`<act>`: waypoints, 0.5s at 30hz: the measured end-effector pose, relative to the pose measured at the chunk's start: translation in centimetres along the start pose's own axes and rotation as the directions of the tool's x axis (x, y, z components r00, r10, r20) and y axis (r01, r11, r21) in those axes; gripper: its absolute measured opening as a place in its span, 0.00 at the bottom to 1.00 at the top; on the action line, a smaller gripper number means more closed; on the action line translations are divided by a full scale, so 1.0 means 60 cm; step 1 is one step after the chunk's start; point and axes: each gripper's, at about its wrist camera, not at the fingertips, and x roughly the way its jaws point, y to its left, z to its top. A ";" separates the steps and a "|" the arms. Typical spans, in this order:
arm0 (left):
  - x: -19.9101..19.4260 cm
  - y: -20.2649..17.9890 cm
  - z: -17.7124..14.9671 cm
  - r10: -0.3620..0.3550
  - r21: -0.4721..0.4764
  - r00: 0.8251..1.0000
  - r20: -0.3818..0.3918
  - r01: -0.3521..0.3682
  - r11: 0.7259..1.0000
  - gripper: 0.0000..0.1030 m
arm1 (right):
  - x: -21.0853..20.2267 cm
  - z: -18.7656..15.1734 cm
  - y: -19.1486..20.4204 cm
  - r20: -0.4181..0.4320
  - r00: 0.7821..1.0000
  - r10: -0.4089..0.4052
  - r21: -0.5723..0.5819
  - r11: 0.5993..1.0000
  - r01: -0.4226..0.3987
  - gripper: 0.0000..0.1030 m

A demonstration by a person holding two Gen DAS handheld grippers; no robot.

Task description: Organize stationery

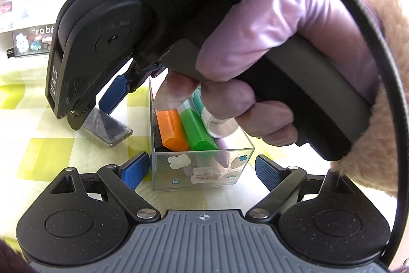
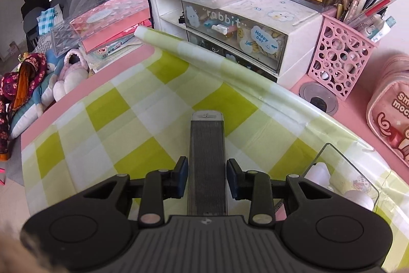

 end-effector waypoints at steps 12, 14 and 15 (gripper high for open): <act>0.001 0.000 0.000 0.000 0.000 1.000 0.000 0.000 1.000 0.84 | -0.059 0.006 -0.028 0.090 0.996 0.004 0.124 0.992 -0.015 0.61; 0.000 0.000 0.000 0.000 0.000 1.000 0.000 0.000 1.000 0.84 | -0.073 0.002 -0.037 0.107 0.994 -0.013 0.153 0.988 -0.003 0.61; 0.001 0.000 0.000 0.000 0.000 1.000 0.000 0.000 1.000 0.84 | -0.080 0.000 -0.042 0.117 0.993 -0.020 0.170 0.985 -0.001 0.61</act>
